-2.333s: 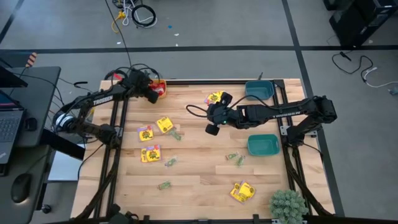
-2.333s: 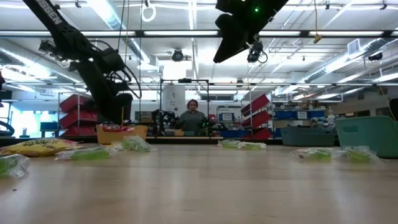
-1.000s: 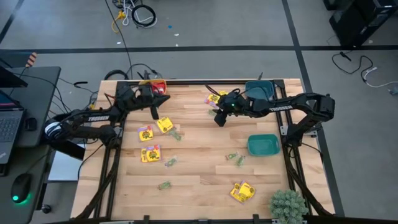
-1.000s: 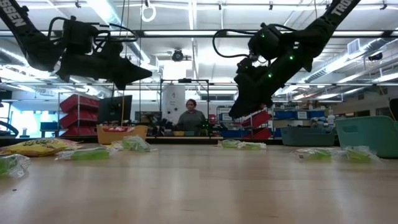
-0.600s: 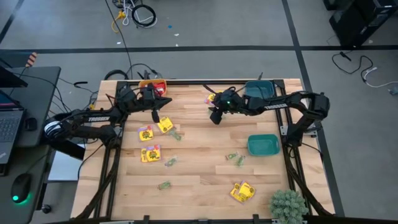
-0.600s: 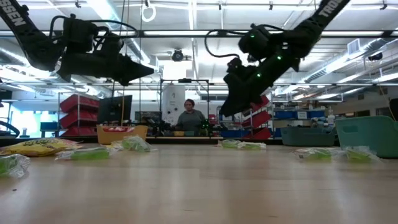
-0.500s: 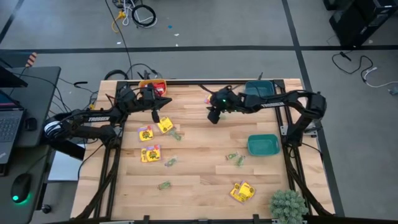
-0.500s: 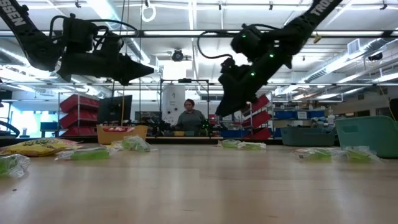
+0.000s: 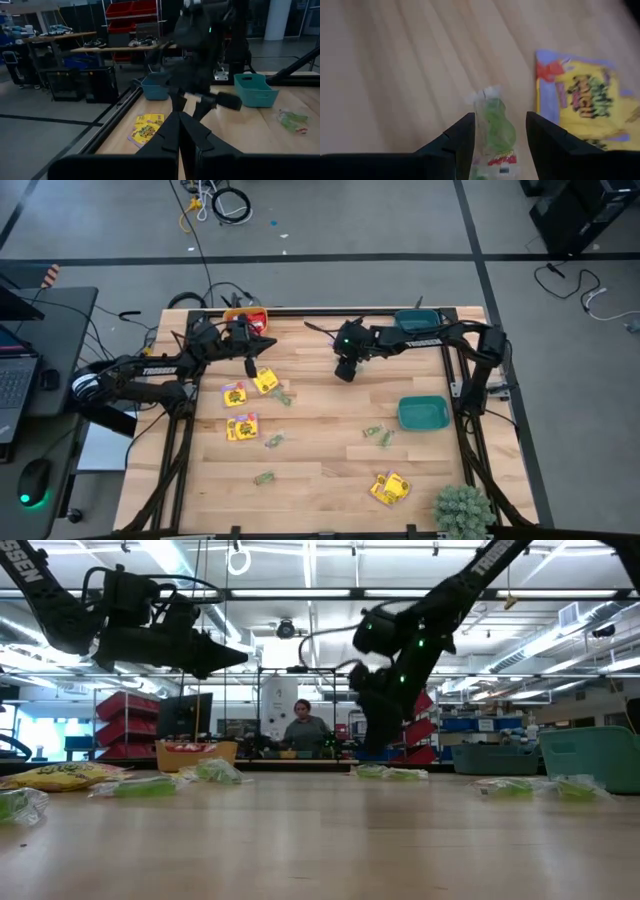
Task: Sort candy
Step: Put the green gummy into the blue bin
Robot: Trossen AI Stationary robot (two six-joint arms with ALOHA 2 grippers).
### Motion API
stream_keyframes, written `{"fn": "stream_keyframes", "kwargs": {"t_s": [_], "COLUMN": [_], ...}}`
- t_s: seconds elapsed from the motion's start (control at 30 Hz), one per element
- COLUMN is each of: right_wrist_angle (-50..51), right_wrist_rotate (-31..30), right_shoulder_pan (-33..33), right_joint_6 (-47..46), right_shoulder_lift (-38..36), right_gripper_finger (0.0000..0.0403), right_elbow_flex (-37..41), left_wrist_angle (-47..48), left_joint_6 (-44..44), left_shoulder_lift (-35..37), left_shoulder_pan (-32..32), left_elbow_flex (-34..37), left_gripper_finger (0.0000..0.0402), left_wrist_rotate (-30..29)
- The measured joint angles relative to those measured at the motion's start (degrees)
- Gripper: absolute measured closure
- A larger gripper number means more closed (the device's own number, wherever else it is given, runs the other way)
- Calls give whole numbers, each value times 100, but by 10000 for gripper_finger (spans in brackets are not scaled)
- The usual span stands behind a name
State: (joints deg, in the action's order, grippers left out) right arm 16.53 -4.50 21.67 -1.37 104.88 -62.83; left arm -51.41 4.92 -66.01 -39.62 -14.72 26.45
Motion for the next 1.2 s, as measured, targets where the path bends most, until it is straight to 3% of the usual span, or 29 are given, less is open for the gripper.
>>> {"fn": "stream_keyframes", "kwargs": {"t_s": [0.27, 0.53, 0.73, 0.87, 1.2], "right_wrist_angle": [-71, 62, 1114, 2012, 2477], "right_wrist_rotate": [-19, -205, -527, -809, -1197], "right_shoulder_pan": [57, 79, 368, 1106, 2592], "right_joint_6": [164, -122, -609, -1688, -2433], "right_shoulder_lift": [459, 69, -870, -1350, -1072], "right_gripper_finger": [254, 391, 396, 396, 400], "right_elbow_flex": [0, 4, 1, -2, 2], "left_wrist_angle": [-20, -54, 11, 8, -7], "left_joint_6": [99, -128, -485, -606, -783], "left_shoulder_lift": [-310, -346, -346, -346, -346], "left_shoulder_pan": [0, 0, 0, 2, 2], "left_elbow_flex": [-2, -2, -2, -2, -2], "left_gripper_finger": [396, 396, 396, 396, 396], "left_wrist_rotate": [-15, -14, -10, -8, -8]}}
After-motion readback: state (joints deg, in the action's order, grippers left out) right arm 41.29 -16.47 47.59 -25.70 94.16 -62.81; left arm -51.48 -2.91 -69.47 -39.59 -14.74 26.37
